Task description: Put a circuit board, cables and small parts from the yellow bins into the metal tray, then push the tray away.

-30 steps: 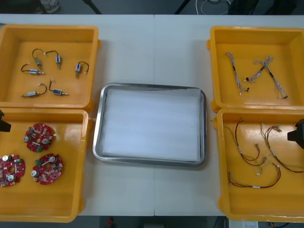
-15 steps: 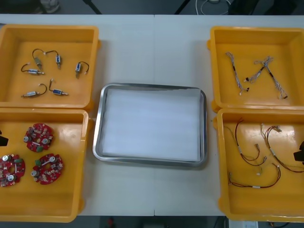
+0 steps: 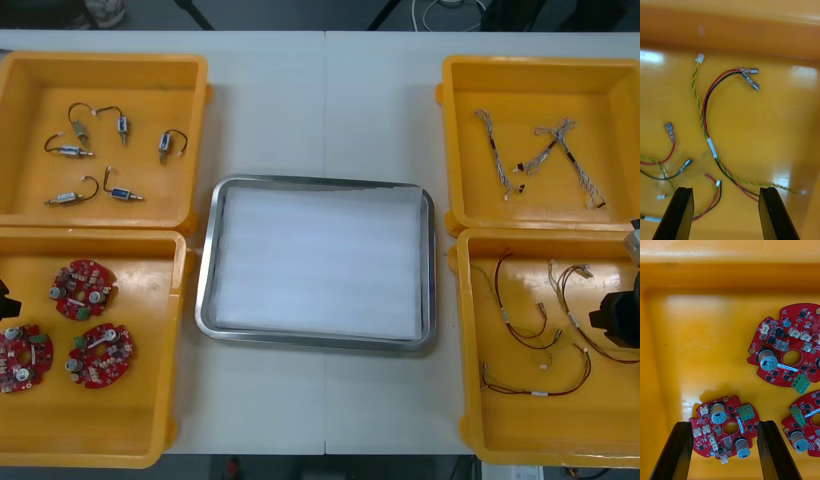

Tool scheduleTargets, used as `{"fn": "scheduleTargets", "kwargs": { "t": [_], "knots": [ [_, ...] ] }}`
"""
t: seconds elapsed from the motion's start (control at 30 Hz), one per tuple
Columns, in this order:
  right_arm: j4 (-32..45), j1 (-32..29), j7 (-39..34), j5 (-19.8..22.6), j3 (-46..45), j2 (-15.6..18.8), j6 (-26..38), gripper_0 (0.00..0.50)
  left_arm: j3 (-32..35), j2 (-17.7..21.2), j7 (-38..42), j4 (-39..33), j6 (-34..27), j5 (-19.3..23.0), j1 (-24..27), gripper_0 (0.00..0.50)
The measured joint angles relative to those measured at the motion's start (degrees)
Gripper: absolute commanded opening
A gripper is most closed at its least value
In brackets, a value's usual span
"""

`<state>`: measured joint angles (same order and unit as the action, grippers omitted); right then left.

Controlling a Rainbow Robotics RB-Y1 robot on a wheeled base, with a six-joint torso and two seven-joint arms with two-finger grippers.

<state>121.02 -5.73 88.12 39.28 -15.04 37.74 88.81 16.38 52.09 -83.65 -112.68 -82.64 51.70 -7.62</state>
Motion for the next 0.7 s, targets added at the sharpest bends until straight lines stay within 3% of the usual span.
{"fn": "scheduleTargets", "kwargs": {
  "t": [0.27,0.43,0.7],
  "knots": [
    [-4.7,0.0,2.0,-3.1,5.5,0.0,-7.1,0.500,-3.7,0.0,0.0,1.1,3.5,-3.2,0.0,0.500],
    [-7.0,0.0,2.0,-3.4,7.3,0.0,-10.0,0.500,-5.9,0.0,0.0,3.8,7.2,-3.5,0.0,0.500],
    [-10.3,0.0,3.6,-3.6,8.3,0.0,-13.6,0.500,-6.4,0.0,0.0,5.0,7.7,-4.1,-0.1,0.500]
  ]
}}
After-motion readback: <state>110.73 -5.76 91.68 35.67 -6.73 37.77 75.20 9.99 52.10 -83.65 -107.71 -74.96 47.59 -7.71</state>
